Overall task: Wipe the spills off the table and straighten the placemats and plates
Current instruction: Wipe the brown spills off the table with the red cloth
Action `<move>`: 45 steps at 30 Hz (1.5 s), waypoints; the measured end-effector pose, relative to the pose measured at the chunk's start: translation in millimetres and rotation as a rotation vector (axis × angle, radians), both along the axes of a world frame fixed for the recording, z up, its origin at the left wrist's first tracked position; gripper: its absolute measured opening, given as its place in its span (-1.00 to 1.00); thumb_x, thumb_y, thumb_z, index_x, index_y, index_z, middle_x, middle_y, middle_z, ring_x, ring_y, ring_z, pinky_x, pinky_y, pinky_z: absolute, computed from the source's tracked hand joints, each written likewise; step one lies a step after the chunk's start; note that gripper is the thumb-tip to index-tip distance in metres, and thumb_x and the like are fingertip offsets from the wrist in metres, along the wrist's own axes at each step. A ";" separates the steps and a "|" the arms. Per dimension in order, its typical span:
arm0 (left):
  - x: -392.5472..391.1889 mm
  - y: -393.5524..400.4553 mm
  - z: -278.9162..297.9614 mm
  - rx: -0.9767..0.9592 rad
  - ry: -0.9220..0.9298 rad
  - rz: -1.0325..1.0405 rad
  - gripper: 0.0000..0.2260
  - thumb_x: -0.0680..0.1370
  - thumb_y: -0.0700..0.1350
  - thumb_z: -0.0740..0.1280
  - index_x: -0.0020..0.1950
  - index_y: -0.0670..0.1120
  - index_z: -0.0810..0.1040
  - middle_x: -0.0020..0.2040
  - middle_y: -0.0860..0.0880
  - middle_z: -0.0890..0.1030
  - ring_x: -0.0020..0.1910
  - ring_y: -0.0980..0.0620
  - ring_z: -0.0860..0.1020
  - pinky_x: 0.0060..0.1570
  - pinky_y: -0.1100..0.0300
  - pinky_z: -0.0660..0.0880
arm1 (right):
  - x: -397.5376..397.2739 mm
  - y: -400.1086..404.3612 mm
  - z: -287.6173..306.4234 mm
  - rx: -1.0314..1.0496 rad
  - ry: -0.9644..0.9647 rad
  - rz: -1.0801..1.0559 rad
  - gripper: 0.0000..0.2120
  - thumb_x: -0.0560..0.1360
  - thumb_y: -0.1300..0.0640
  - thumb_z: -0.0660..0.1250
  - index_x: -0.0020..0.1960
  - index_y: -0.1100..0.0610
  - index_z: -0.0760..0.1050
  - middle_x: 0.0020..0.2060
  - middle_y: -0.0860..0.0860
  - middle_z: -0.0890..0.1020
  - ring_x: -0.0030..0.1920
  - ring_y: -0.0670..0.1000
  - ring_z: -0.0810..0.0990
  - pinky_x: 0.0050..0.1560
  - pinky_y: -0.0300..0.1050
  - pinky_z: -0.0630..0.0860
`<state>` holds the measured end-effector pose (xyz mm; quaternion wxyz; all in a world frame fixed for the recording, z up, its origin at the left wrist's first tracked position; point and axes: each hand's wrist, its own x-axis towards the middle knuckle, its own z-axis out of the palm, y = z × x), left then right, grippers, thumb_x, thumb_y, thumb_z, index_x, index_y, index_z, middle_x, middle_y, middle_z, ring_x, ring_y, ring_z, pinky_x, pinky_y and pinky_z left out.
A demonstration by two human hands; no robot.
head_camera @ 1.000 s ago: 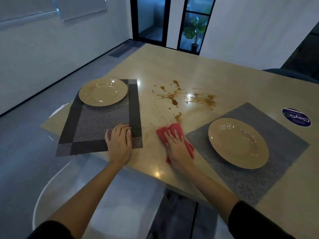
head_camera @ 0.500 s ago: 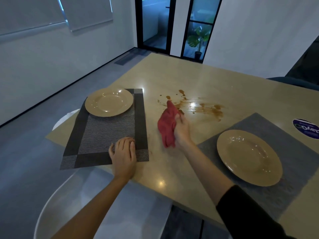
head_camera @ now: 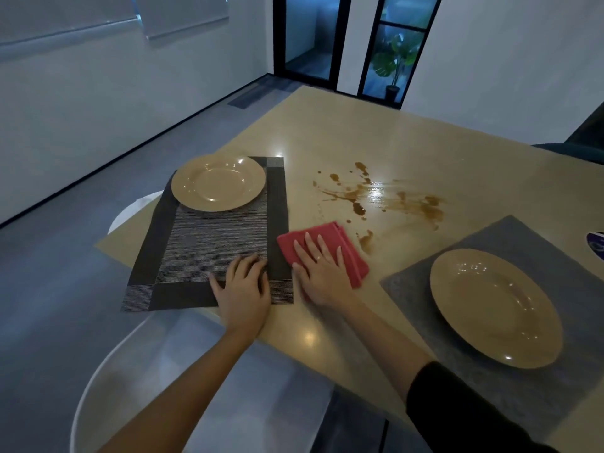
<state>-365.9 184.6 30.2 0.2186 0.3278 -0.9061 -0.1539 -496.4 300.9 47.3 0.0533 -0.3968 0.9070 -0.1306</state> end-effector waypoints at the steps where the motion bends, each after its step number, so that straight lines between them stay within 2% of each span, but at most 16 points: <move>1: 0.5 -0.5 0.0 0.007 -0.009 0.028 -0.73 0.55 -0.05 0.24 0.22 0.09 0.57 0.28 0.08 0.55 0.42 -0.01 0.37 0.37 -0.38 0.01 | -16.2 -3.5 0.4 -0.010 -0.013 -0.011 -0.52 0.63 -0.10 -0.11 0.54 -0.09 0.00 0.55 -0.10 -0.01 0.55 0.01 -0.11 0.50 0.18 -0.19; 5: -0.7 -1.5 2.9 0.043 -0.031 0.076 -0.67 0.53 -0.14 0.26 0.27 0.10 0.54 0.34 0.07 0.51 0.47 -0.02 0.30 0.37 -0.40 -0.08 | -56.5 -3.1 10.5 -0.315 -0.138 -0.142 -0.64 0.62 0.19 0.08 0.40 0.10 0.37 0.42 0.05 0.39 0.43 0.04 0.32 0.49 -0.03 0.15; 8: 0.9 -4.0 4.6 0.066 -0.051 0.086 -0.62 0.53 -0.18 0.25 0.32 0.09 0.50 0.38 0.04 0.46 0.50 -0.04 0.25 0.37 -0.40 -0.11 | -49.2 2.4 31.3 -0.606 -0.266 -0.359 -0.70 0.60 0.26 0.13 0.27 0.17 0.51 0.13 0.10 0.63 0.04 0.03 0.58 -0.01 -0.55 0.37; 11: 6.3 -13.5 5.3 0.068 -0.073 0.081 -0.62 0.56 -0.19 0.22 0.36 0.07 0.45 0.41 0.04 0.43 0.51 -0.02 0.22 0.38 -0.39 -0.12 | -24.4 6.1 50.4 -0.732 -0.221 -0.450 -0.69 0.61 0.21 0.13 0.29 0.12 0.49 0.02 0.05 0.63 0.02 0.04 0.58 0.09 -0.22 0.47; 13: 11.9 -21.4 3.7 0.057 -0.076 0.070 -0.65 0.60 -0.15 0.17 0.36 0.07 0.45 0.42 0.05 0.42 0.51 0.02 0.22 0.40 -0.36 -0.13 | 5.0 7.5 56.1 -0.696 -0.267 -0.318 -0.66 0.62 0.18 0.10 0.36 0.03 0.42 0.06 0.03 0.61 0.04 0.05 0.58 0.11 -0.09 0.50; 14: 14.2 -24.5 2.6 0.048 -0.065 0.070 -0.67 0.61 -0.13 0.13 0.35 0.06 0.46 0.42 0.06 0.42 0.51 0.03 0.23 0.40 -0.34 -0.14 | 22.9 8.7 52.1 -0.620 -0.327 -0.186 -0.63 0.62 0.17 0.08 0.40 -0.01 0.38 0.20 0.05 0.57 0.18 0.09 0.54 0.24 -0.05 0.44; 16: 16.8 -27.3 2.4 0.033 -0.017 0.096 -0.66 0.62 -0.08 0.05 0.32 0.05 0.48 0.41 0.07 0.43 0.50 0.04 0.23 0.41 -0.30 -0.18 | 60.2 12.9 35.0 -0.283 -0.276 0.069 -0.58 0.64 0.05 0.02 0.49 -0.11 0.20 0.50 -0.02 0.24 0.52 0.08 0.14 0.50 0.06 -0.03; 18: 17.5 -24.8 2.6 0.009 0.029 0.114 -0.63 0.61 -0.06 -0.01 0.30 0.05 0.47 0.41 0.09 0.42 0.51 0.06 0.20 0.42 -0.24 -0.25 | 81.0 18.3 11.7 -0.078 -0.065 0.151 -0.52 0.62 -0.17 -0.11 0.52 -0.20 -0.05 0.55 -0.12 -0.06 0.54 0.00 -0.23 0.46 0.17 -0.36; 23: 14.6 -22.8 1.0 0.008 0.006 0.113 -0.61 0.58 -0.05 0.00 0.33 0.03 0.45 0.38 0.09 0.47 0.49 0.05 0.26 0.44 -0.25 -0.11 | 51.3 -13.7 -4.8 -0.051 0.033 0.110 -0.48 0.59 -0.23 -0.10 0.53 -0.18 -0.05 0.55 -0.11 -0.02 0.55 0.01 -0.16 0.46 0.22 -0.31; 27: 14.6 -27.8 -1.3 0.012 -0.053 0.096 -0.59 0.55 -0.03 0.03 0.37 0.04 0.43 0.39 0.07 0.46 0.48 0.03 0.29 0.42 -0.24 0.11 | 4.9 -45.2 -5.0 -0.129 -0.022 0.034 -0.56 0.64 -0.02 -0.01 0.51 -0.07 0.14 0.52 -0.10 0.18 0.54 -0.04 0.01 0.50 0.10 -0.18; 31: 15.0 -28.8 0.3 0.021 -0.078 0.097 -0.57 0.55 0.00 0.02 0.39 0.06 0.40 0.40 0.08 0.44 0.48 0.04 0.27 0.44 -0.19 0.08 | -40.5 -47.1 1.9 -0.285 -0.092 -0.101 -0.60 0.64 0.14 0.06 0.46 0.09 0.28 0.46 0.01 0.33 0.51 0.03 0.15 0.52 0.00 -0.04; 34: 15.3 -27.8 0.7 0.041 -0.064 0.096 -0.58 0.57 0.00 0.03 0.40 0.06 0.39 0.42 0.07 0.43 0.49 0.04 0.26 0.46 -0.19 0.05 | -49.9 -43.5 28.7 -0.562 -0.277 -0.302 -0.63 0.62 0.23 0.10 0.41 0.15 0.36 0.34 0.09 0.47 0.37 0.08 0.40 0.45 -0.09 0.19; 37: 13.5 -27.2 1.0 0.036 -0.054 0.137 -0.62 0.60 -0.03 0.07 0.41 0.06 0.38 0.44 0.09 0.40 0.50 0.04 0.23 0.45 -0.21 0.03 | -15.3 -34.5 50.3 -0.603 -0.218 -0.224 -0.63 0.63 0.20 0.10 0.42 0.09 0.34 0.26 0.07 0.49 0.17 -0.02 0.46 0.30 -0.15 0.37; 40: 14.3 -26.9 1.1 0.025 -0.044 0.129 -0.64 0.62 -0.05 0.05 0.39 0.06 0.39 0.44 0.10 0.38 0.51 0.03 0.21 0.44 -0.24 0.04 | 45.3 -13.4 18.9 -0.374 -0.011 -0.032 -0.55 0.60 0.17 0.14 0.48 0.08 0.22 0.47 0.08 0.29 0.54 -0.01 0.00 0.48 -0.05 0.01; 42: 14.0 -28.1 0.3 0.032 -0.038 0.132 -0.66 0.63 -0.08 0.09 0.39 0.07 0.39 0.45 0.11 0.37 0.52 0.04 0.19 0.45 -0.25 0.03 | 74.2 0.8 -5.6 -0.184 0.064 0.024 -0.49 0.61 -0.03 0.05 0.53 0.00 0.07 0.54 -0.02 0.10 0.51 -0.07 -0.32 0.51 0.06 -0.24; 45: 13.9 -28.9 0.5 0.028 -0.048 0.116 -0.67 0.62 -0.09 0.12 0.39 0.08 0.39 0.46 0.11 0.37 0.52 0.03 0.18 0.44 -0.27 0.02 | 58.8 -4.1 -12.6 -0.126 0.061 0.050 -0.48 0.59 -0.17 -0.07 0.53 -0.12 0.01 0.54 -0.11 -0.02 0.54 -0.02 -0.20 0.48 0.12 -0.34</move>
